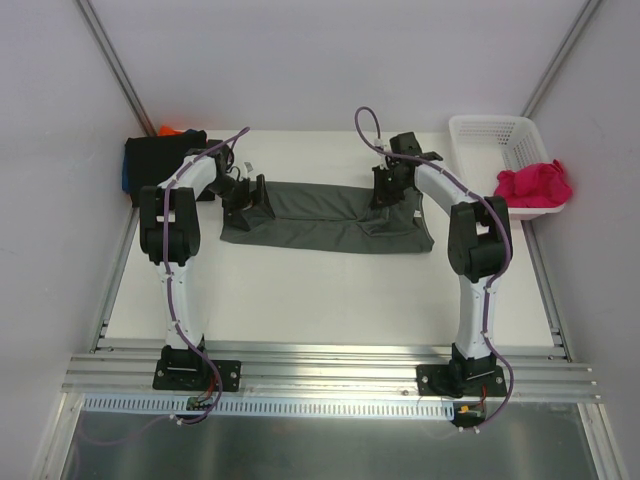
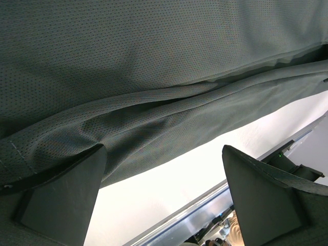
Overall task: Fold and stack the t-shirts
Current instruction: Fold the tshirt
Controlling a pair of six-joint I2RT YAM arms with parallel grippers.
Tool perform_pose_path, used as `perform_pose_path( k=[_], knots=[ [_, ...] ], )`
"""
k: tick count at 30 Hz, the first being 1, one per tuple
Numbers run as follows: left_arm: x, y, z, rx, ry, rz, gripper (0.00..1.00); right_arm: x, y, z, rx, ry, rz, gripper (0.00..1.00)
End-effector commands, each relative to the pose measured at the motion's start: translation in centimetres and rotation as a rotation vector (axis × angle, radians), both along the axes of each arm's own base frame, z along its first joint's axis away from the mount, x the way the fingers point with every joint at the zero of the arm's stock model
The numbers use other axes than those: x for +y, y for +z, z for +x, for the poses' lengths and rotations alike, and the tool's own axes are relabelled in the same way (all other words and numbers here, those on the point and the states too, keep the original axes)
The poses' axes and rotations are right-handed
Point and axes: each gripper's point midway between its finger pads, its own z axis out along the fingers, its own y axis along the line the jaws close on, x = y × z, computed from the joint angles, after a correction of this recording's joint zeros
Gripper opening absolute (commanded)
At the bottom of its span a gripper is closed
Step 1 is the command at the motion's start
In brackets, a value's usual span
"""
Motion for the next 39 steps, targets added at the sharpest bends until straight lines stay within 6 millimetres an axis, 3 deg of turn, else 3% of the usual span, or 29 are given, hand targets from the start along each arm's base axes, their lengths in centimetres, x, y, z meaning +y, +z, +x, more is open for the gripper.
perform_pose_path(
  k=[1, 3, 4, 8, 12, 17, 18, 22, 25, 39],
  knots=[
    [0.3, 0.8, 0.0, -0.018, 0.011, 0.006, 0.98, 0.5, 3.3, 1.6, -0.086, -0.004, 0.027, 0.01],
    [0.3, 0.8, 0.0, -0.017, 0.011, 0.006, 0.98, 0.6, 3.5, 1.7, -0.090, 0.004, 0.027, 0.01],
    [0.2, 0.9, 0.0, -0.020, 0.008, 0.006, 0.98, 0.4, 3.5, 1.6, -0.088, -0.001, 0.017, 0.11],
    [0.3, 0.9, 0.1, -0.021, 0.011, 0.006, 0.98, 0.0, 2.6, -0.3, -0.033, -0.004, 0.016, 0.31],
    [0.2, 0.9, 0.1, -0.020, 0.012, 0.002, 0.98, -0.4, 0.7, -3.2, 0.045, -0.001, 0.010, 0.36],
    [0.1, 0.8, 0.1, -0.013, 0.014, -0.004, 0.98, -0.5, 0.1, -3.7, 0.061, 0.002, 0.004, 0.36],
    [0.2, 0.8, 0.1, -0.014, 0.013, -0.004, 0.98, -0.4, 0.1, -3.6, 0.059, 0.004, 0.005, 0.36],
    [0.2, 0.9, 0.1, -0.018, 0.013, 0.002, 0.98, 0.2, 0.6, -2.9, 0.043, 0.017, 0.019, 0.13],
    [0.3, 0.9, -0.1, -0.015, 0.013, 0.005, 0.98, 0.6, 1.2, -2.3, 0.022, 0.018, 0.025, 0.04],
    [0.3, 1.0, 0.0, -0.020, 0.012, 0.010, 0.98, 0.8, 4.0, 1.1, -0.094, 0.004, 0.023, 0.01]
  ],
)
